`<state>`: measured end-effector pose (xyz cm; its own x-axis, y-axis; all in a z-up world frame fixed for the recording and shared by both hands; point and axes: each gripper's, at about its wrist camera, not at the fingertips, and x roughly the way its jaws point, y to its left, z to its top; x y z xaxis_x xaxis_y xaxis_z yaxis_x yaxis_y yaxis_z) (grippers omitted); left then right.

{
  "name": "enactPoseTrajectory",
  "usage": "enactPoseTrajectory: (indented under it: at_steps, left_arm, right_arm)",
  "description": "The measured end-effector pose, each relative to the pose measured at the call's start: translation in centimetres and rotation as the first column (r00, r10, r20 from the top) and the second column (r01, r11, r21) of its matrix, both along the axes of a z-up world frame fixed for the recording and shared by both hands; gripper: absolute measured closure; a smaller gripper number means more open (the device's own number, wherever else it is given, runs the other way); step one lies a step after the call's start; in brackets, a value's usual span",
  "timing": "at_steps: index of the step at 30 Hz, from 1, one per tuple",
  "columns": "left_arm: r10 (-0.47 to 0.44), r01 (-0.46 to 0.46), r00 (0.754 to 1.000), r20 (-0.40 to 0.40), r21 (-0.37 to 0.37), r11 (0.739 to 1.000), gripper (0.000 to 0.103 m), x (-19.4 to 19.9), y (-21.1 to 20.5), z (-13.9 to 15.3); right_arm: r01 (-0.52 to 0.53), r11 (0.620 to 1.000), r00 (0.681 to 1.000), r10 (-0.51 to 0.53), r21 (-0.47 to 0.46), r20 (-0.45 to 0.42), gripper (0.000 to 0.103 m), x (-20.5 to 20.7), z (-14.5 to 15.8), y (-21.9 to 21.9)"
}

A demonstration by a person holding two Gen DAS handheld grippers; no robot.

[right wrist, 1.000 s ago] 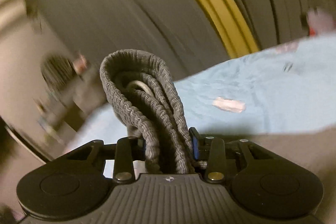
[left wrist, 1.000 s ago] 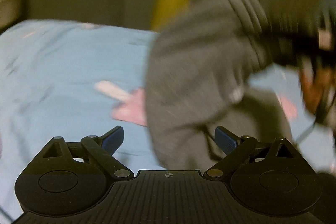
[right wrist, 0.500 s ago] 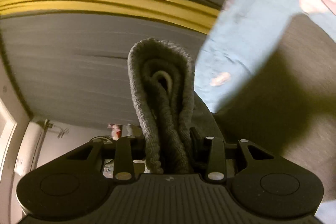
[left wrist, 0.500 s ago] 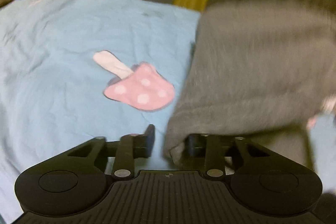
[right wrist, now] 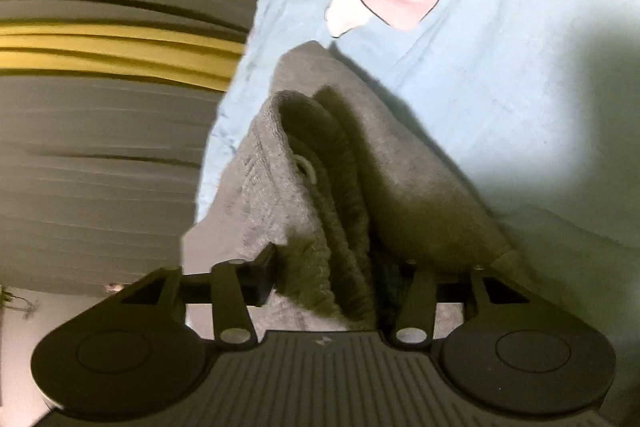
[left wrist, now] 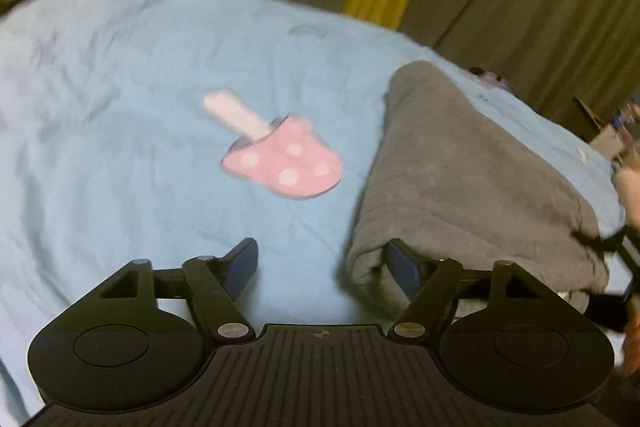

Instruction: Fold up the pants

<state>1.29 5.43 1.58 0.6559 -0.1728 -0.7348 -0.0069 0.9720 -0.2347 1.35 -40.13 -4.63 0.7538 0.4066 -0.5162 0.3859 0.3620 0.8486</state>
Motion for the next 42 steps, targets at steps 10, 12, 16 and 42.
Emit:
enactPoseTrajectory:
  at_steps: [10,12,16,42]
  left_arm:
    - [-0.135,0.120,0.981,0.139,0.108,0.987,0.012,1.5,-2.6,2.7]
    - [-0.172,0.166,0.979,0.112,0.063,0.984,0.016,2.8,-3.1,2.4]
    - [-0.219,0.218,0.976,0.000,0.093,0.971,0.057,4.4,-5.5,0.1]
    - [-0.158,0.168,0.986,-0.059,0.363,0.916,0.016,3.2,-7.2,-1.2]
  right_arm:
    - [-0.128,0.977,0.990,0.135,-0.173,0.029,0.026,-0.6,2.0,2.4]
    - [-0.134,0.963,0.990,0.142,-0.233,0.016,0.047,-1.3,2.5,2.5]
    - [-0.160,0.915,0.985,0.173,-0.369,0.003,0.058,-1.5,3.4,3.8]
    - [-0.226,0.857,0.967,0.253,-0.464,-0.005,0.050,-1.6,3.6,4.3]
